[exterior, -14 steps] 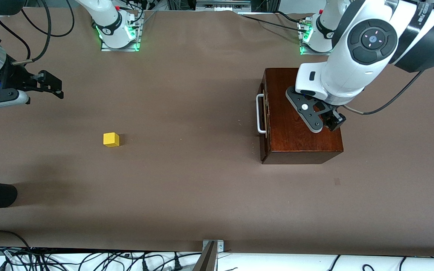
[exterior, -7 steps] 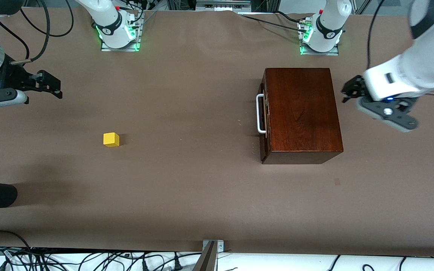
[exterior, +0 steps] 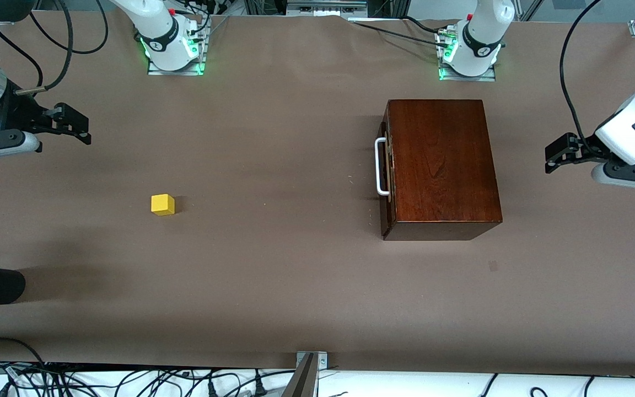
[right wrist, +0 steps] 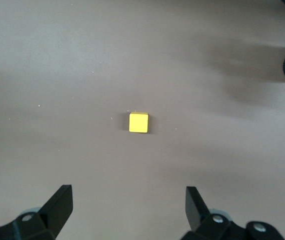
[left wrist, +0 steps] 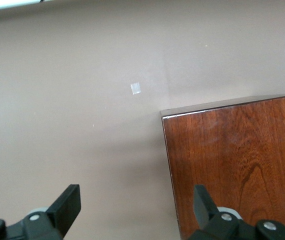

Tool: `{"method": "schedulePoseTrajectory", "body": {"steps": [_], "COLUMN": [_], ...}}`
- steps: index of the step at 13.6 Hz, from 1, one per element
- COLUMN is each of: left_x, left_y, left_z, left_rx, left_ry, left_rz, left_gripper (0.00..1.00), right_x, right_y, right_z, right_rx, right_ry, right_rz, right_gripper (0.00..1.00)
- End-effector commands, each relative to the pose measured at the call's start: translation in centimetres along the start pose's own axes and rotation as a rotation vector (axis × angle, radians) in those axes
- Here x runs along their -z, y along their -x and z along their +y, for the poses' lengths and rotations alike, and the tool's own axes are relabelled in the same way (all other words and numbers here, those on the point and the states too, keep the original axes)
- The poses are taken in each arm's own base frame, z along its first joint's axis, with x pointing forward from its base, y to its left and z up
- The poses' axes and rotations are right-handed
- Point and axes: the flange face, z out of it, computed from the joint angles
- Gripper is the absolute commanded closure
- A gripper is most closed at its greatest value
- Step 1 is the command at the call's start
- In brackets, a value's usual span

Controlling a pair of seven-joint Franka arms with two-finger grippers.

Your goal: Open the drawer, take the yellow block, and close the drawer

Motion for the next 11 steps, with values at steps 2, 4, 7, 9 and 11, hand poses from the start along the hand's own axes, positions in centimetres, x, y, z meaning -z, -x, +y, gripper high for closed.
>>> {"method": "schedulePoseTrajectory", "body": {"steps": [2,4,7,9,11], "left_x": [-0.1,-0.6,-0.7,-0.5,-0.5], "left_y": [2.8,3.1,3.4,3.6,3.6], "left_z": [-0.5,-0.9,-2.0,-1.7,-1.4], "left_rx": [0.089,0.089,0.104,0.098,0.094], "left_ry": [-0.009,-0.001,-0.003,-0.004,-0.004], "left_rz": [0.043,0.053,0.04,0.03,0.025], "left_gripper": [0.0,0.0,0.0,0.0,0.0], "right_x": [0.4,0.4,0.5,0.5,0.3], "right_y": [0.2,0.2,0.1,0.1,0.1], "right_z": [0.2,0.2,0.0,-0.1,0.2], "right_rx": [0.005,0.005,0.01,0.011,0.005], "right_ry": [0.011,0.013,0.015,0.014,0.014], "right_rz": [0.003,0.003,0.007,0.007,0.004], "right_gripper": [0.0,0.0,0.0,0.0,0.0]}}
